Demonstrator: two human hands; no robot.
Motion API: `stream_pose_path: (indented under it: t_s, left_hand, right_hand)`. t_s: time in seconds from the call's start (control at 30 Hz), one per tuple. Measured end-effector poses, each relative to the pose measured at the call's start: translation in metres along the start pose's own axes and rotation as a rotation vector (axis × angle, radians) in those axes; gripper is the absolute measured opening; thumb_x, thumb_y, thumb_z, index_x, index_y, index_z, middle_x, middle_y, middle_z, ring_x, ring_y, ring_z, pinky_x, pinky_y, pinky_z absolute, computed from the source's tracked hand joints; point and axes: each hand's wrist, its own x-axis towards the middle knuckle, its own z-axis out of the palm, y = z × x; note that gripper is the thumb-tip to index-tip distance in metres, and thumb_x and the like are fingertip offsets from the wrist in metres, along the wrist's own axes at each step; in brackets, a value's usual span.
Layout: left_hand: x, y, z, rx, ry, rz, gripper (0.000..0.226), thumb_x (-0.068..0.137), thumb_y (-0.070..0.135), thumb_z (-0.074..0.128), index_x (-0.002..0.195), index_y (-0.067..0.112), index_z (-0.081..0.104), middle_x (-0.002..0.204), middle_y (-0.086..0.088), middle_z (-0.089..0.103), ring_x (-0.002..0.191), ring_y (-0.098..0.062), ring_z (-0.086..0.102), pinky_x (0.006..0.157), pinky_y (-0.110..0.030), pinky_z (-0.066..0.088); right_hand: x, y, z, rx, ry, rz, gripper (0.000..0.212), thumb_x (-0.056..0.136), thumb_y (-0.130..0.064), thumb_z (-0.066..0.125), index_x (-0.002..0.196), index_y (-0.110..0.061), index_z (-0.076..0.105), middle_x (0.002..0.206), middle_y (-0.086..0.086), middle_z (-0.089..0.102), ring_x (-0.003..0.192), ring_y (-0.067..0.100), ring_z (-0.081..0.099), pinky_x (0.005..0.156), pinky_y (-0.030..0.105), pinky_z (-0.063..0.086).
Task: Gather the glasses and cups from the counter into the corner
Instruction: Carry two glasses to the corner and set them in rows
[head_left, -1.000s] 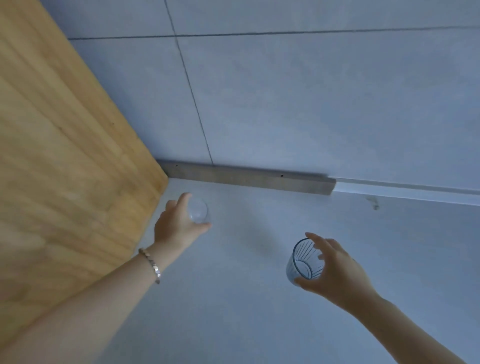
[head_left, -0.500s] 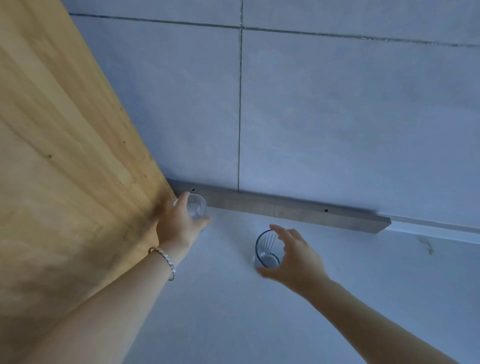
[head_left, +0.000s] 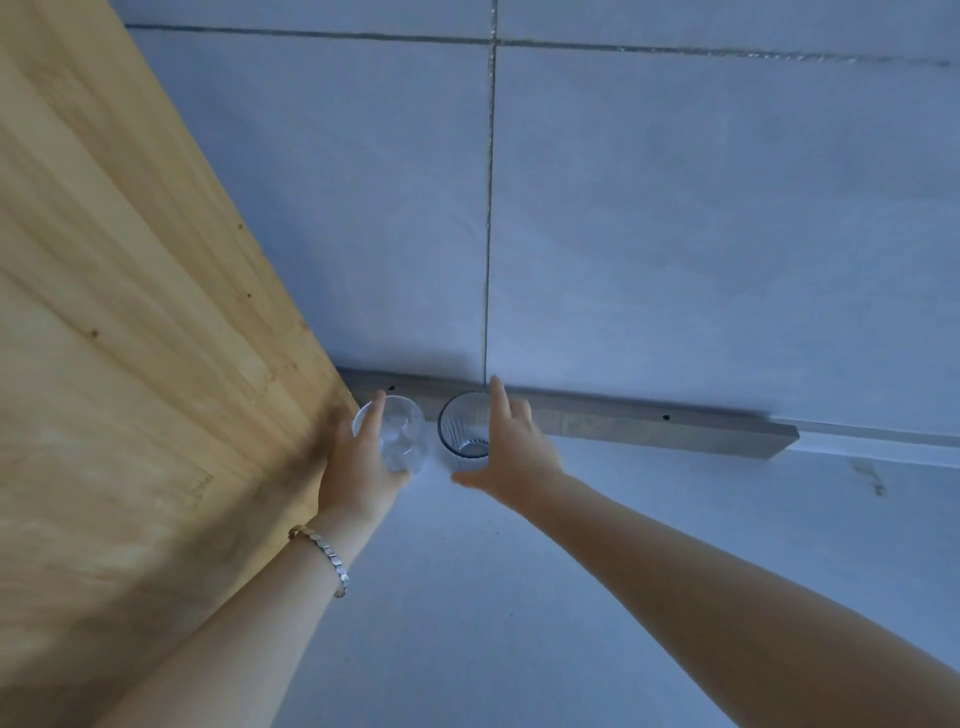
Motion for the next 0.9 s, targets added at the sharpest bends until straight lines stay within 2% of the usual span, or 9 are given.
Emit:
stream_pose_path:
  t_s: [0.1,0.17,0.23,0.3,0.33,0.37,0.47,0.63,0.9]
  left_hand:
    - [-0.018,0.009,0.0,0.162,0.044,0.017,0.092,0.072,0.02,0.077,0.146,0.015,0.023,0.137,-0.023,0.037,0.123,-0.039,0.041,0.094,-0.042,0.045]
    - [-0.037,0.017,0.004,0.34,0.132,0.15,0.085,0.06,0.021,0.085,0.133,0.007,0.044,0.127,-0.029,0.048,0.111,-0.048,0.052,0.084,-0.048,0.051]
    - [-0.062,0.034,0.008,0.447,0.136,0.291,0.072,0.054,0.018,0.086,0.118,0.003,0.057,0.113,-0.027,0.058,0.098,-0.047,0.06,0.076,-0.048,0.055]
    - [-0.093,0.062,0.014,0.448,-0.06,0.374,0.038,0.073,0.019,0.072,0.107,0.009,0.059,0.103,-0.014,0.062,0.096,-0.036,0.063,0.075,-0.038,0.052]
    - [-0.107,0.076,0.02,0.437,-0.175,0.373,0.015,0.084,0.022,0.059,0.098,0.015,0.057,0.097,-0.006,0.06,0.096,-0.028,0.062,0.074,-0.032,0.047]
    - [-0.119,0.09,0.029,0.413,-0.264,0.367,0.004,0.089,0.023,0.049,0.086,0.022,0.051,0.091,-0.001,0.056,0.094,-0.023,0.061,0.071,-0.028,0.042]
    - [-0.151,0.135,0.063,0.333,-0.442,0.298,0.021,0.089,0.024,0.045,0.07,0.028,0.04,0.092,0.001,0.058,0.083,-0.02,0.055,0.066,-0.026,0.037]
    - [-0.198,0.227,0.133,0.42,-0.602,0.376,0.006,0.089,0.028,0.047,0.083,0.028,0.047,0.106,0.001,0.063,0.1,-0.019,0.061,0.077,-0.025,0.042]
    - [-0.292,0.381,0.266,0.486,-0.688,0.489,0.008,0.088,0.03,0.049,0.081,0.029,0.048,0.111,0.0,0.064,0.104,-0.018,0.06,0.083,-0.024,0.045]
  right_hand:
    - [-0.028,0.027,-0.008,-0.045,-0.096,0.06,0.1,0.078,-0.033,0.074,0.149,-0.016,0.006,0.146,0.01,0.034,0.131,0.029,0.043,0.101,0.04,0.042]
    - [-0.053,0.057,-0.013,-0.113,-0.207,0.081,0.076,0.082,-0.032,0.068,0.144,-0.017,0.027,0.141,0.008,0.045,0.127,0.026,0.047,0.102,0.037,0.042]
    - [-0.081,0.088,-0.019,-0.157,-0.287,0.116,0.054,0.085,-0.031,0.064,0.134,-0.019,0.045,0.134,0.005,0.054,0.125,0.022,0.049,0.101,0.033,0.041]
    - [-0.112,0.118,-0.028,-0.19,-0.323,0.167,0.047,0.087,-0.03,0.06,0.131,-0.019,0.049,0.134,0.004,0.055,0.126,0.021,0.048,0.101,0.031,0.04]
    - [-0.129,0.134,-0.033,-0.198,-0.324,0.193,0.046,0.088,-0.03,0.058,0.132,-0.018,0.049,0.135,0.004,0.054,0.128,0.021,0.047,0.102,0.031,0.039]
    - [-0.145,0.15,-0.039,-0.2,-0.32,0.218,0.046,0.089,-0.03,0.057,0.132,-0.018,0.048,0.136,0.004,0.053,0.129,0.02,0.046,0.103,0.032,0.039]
    - [-0.196,0.201,-0.061,-0.175,-0.296,0.292,0.046,0.09,-0.029,0.054,0.133,-0.017,0.047,0.137,0.004,0.052,0.131,0.019,0.043,0.105,0.033,0.037]
    - [-0.28,0.301,-0.111,-0.07,-0.167,0.427,0.041,0.091,-0.028,0.053,0.13,-0.017,0.051,0.134,0.004,0.056,0.128,0.02,0.047,0.105,0.033,0.039]
    - [-0.406,0.486,-0.187,-0.005,-0.058,0.545,0.04,0.092,-0.028,0.052,0.13,-0.018,0.051,0.131,0.004,0.058,0.126,0.021,0.049,0.102,0.034,0.04]
